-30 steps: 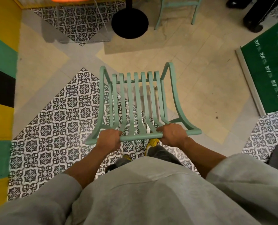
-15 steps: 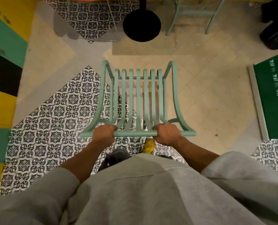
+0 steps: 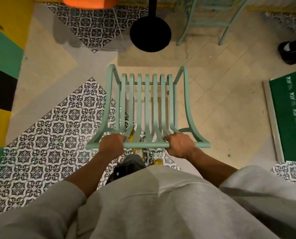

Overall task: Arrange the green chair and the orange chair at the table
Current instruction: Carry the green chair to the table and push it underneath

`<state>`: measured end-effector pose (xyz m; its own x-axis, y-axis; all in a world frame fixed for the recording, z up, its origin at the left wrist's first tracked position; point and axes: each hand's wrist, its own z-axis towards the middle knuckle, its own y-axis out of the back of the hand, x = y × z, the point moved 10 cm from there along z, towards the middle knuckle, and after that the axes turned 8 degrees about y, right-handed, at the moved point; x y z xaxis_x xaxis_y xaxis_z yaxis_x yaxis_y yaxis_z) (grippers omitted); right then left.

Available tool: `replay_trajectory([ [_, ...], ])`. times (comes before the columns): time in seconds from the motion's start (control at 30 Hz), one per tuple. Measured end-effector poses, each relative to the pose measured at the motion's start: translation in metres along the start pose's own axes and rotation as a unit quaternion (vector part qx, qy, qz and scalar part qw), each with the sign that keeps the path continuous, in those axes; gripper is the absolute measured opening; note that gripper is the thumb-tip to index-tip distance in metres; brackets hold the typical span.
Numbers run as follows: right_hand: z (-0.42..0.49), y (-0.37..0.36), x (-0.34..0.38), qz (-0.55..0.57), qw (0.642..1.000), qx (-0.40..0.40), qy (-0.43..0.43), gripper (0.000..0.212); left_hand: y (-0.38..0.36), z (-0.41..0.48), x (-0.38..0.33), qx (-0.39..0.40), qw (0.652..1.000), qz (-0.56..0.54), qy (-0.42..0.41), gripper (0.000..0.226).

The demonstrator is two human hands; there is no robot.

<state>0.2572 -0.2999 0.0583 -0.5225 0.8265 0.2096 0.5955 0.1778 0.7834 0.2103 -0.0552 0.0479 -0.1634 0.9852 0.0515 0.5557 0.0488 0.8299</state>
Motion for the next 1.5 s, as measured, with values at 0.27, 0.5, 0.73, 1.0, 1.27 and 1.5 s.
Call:
replay_trajectory([
  [0.27, 0.053, 0.048, -0.024, 0.03, 0.998, 0.041, -0.034, 0.046, 0.04, 0.068, -0.001, -0.015, 0.996, 0.049, -0.077, 0.037],
  [0.5, 0.088, 0.08, -0.036, 0.035, 0.996, 0.049, -0.07, 0.046, 0.069, 0.118, 0.008, 0.015, 0.996, 0.041, -0.081, 0.022],
  [0.73, 0.116, 0.112, -0.055, 0.055, 0.992, 0.05, -0.106, 0.047, 0.099, 0.161, 0.009, 0.02, 0.996, 0.036, -0.082, 0.024],
  [1.0, 0.154, 0.138, -0.083, 0.044, 0.992, 0.069, -0.095, 0.046, 0.132, 0.201, 0.006, 0.02, 0.997, 0.003, -0.069, 0.024],
  [1.27, 0.213, 0.191, -0.126, 0.044, 0.995, 0.083, -0.044, 0.047, 0.184, 0.264, -0.008, 0.017, 0.998, 0.009, -0.056, 0.027],
  [1.5, 0.263, 0.239, -0.169, 0.054, 0.996, 0.075, -0.014, 0.052, 0.235, 0.319, -0.014, -0.013, 1.0, -0.015, 0.016, 0.041],
])
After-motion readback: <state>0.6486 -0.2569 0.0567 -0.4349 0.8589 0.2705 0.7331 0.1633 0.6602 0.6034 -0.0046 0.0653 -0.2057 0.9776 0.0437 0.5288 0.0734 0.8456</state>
